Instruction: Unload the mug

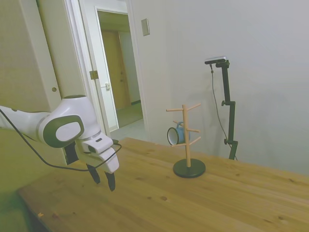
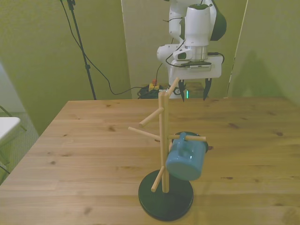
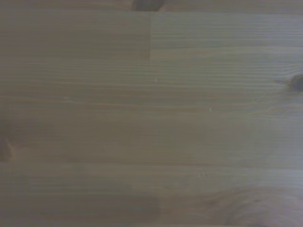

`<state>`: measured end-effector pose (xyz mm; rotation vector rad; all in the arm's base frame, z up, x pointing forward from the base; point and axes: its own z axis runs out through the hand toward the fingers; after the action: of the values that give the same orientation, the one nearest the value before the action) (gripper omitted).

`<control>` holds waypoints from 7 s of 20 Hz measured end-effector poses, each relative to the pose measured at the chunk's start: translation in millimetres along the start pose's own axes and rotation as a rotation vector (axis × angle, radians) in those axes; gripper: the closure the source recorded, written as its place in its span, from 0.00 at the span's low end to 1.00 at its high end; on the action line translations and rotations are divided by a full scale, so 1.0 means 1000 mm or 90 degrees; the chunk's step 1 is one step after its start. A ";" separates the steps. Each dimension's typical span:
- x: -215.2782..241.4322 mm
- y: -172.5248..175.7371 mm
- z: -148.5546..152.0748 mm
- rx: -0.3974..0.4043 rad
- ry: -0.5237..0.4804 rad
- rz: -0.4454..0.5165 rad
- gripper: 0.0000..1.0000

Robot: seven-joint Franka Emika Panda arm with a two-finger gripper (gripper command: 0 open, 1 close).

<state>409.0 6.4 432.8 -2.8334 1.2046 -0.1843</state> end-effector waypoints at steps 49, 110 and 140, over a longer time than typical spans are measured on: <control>0.209 -0.213 0.038 0.217 0.466 0.191 1.00; 0.024 -0.125 0.019 0.011 0.050 0.045 1.00; 0.117 0.014 0.069 -0.031 0.035 0.094 0.00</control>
<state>488.8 -87.7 372.9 -2.7826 1.4415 -0.2286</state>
